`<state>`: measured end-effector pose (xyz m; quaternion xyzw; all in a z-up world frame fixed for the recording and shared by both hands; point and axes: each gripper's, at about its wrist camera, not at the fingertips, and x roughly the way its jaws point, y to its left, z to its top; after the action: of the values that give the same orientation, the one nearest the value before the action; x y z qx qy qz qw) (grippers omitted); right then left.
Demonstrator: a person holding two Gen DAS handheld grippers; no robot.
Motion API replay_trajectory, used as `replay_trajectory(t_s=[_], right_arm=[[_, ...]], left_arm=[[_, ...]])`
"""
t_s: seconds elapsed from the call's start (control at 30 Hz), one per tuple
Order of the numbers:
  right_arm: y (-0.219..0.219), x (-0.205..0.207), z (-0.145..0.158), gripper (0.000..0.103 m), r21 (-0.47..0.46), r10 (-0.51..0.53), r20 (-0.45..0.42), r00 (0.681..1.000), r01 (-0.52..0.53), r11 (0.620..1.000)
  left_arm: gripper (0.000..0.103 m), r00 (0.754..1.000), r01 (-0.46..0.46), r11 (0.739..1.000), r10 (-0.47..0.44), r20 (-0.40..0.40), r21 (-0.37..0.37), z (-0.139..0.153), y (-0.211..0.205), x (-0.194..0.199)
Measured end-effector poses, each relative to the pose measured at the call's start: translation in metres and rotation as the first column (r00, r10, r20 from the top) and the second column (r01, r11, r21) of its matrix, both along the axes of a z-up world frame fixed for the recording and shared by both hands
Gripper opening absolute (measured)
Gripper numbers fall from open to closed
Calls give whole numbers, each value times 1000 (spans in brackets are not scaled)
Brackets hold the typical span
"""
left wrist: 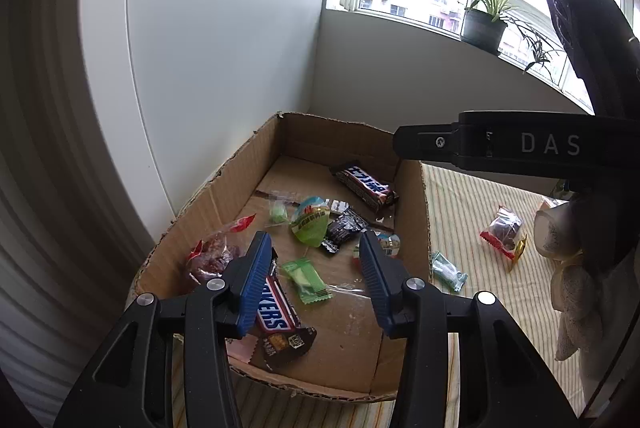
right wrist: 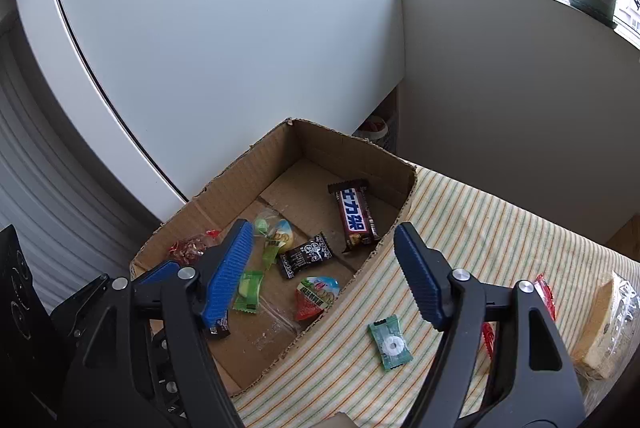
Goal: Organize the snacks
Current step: 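Carry both items into the cardboard box and open both tools, then move both tools toward the bagged bread loaf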
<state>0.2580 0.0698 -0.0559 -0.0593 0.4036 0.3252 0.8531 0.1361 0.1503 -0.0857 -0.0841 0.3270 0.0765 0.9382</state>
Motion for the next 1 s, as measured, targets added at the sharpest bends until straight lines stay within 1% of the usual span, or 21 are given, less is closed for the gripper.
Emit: replay_trajectory(t_s=[0.27, 0.57, 0.73, 0.97, 1.0], right_arm=[[-39, 3, 11, 80, 0, -66, 8, 998, 66, 998], [-107, 10, 16, 80, -6, -160, -7, 987, 160, 987], [-150, 11, 15, 80, -21, -226, 2, 974, 226, 974], [-207, 18, 9, 80, -58, -324, -3, 946, 323, 945], [-215, 19, 7, 82, -67, -336, -8, 942, 334, 940]], left_arm=[[45, 999, 30, 1000, -30, 11, -2, 6, -20, 3], [45, 996, 82, 997, -82, 22, -13, 11, -54, 6], [45, 992, 127, 992, -127, 10, -1, 10, -82, 11], [45, 984, 179, 983, -179, 4, -31, 10, -117, 17], [45, 982, 189, 981, -189, 1, -37, 9, -123, 19]])
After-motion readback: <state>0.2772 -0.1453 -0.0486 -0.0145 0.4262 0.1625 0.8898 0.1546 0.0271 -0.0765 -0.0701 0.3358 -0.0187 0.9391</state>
